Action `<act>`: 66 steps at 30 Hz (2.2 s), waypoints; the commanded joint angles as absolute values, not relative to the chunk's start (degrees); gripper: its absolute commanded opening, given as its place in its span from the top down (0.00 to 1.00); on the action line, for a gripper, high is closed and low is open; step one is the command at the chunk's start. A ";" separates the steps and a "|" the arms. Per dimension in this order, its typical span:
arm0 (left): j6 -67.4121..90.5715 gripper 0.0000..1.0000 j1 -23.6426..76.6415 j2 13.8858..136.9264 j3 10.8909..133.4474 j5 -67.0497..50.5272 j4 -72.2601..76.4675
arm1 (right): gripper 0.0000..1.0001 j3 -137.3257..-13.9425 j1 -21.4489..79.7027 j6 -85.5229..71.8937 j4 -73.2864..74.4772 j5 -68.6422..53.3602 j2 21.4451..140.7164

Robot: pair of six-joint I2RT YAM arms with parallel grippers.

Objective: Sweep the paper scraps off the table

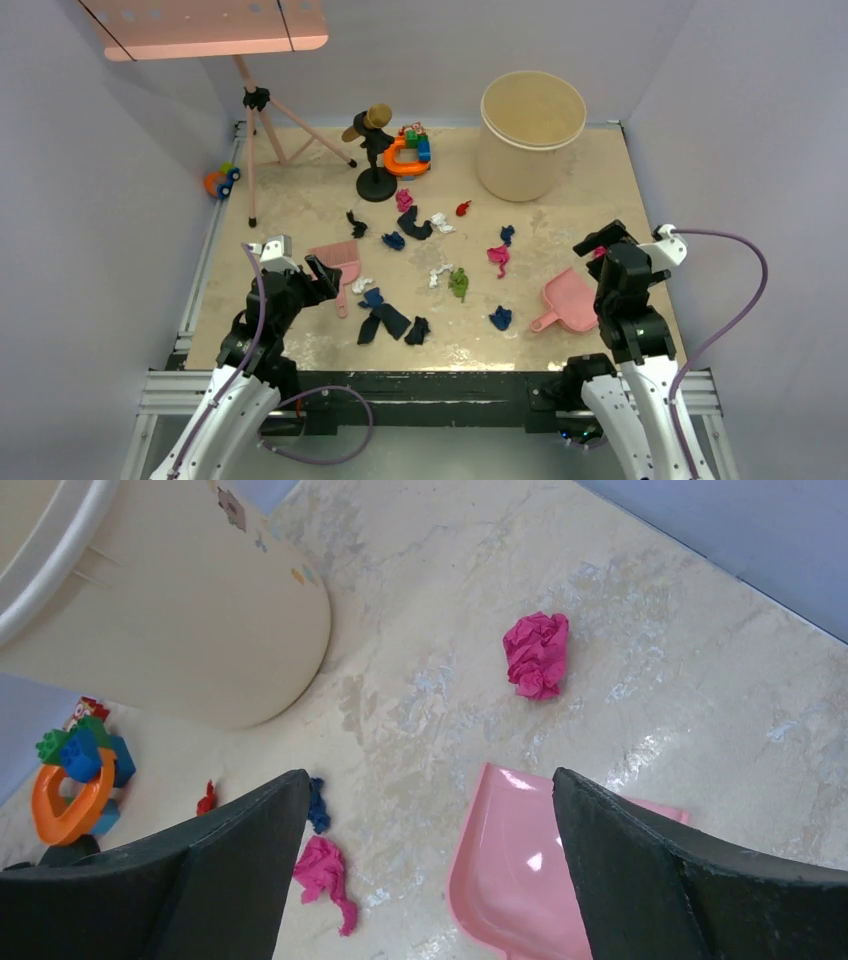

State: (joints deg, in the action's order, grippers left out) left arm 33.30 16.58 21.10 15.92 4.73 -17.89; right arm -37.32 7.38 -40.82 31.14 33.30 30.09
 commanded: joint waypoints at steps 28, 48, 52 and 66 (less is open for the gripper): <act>32.79 0.20 16.79 20.83 15.72 5.01 -16.96 | 0.09 -27.87 7.29 -63.19 40.83 14.78 33.76; 32.90 0.20 16.79 23.62 16.26 5.23 -16.34 | 0.10 -28.98 7.29 -59.68 47.58 10.50 40.20; 32.69 0.20 16.79 25.75 16.56 4.68 -15.59 | 0.11 -27.06 7.29 -60.71 45.24 9.15 40.94; 31.99 0.19 17.88 47.79 25.80 5.68 -18.26 | 0.10 -34.01 7.29 -56.74 44.49 12.79 42.25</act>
State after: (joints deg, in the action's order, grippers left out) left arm 33.19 17.10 44.23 21.21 4.67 -17.80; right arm -28.64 7.38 -59.16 45.47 10.00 42.11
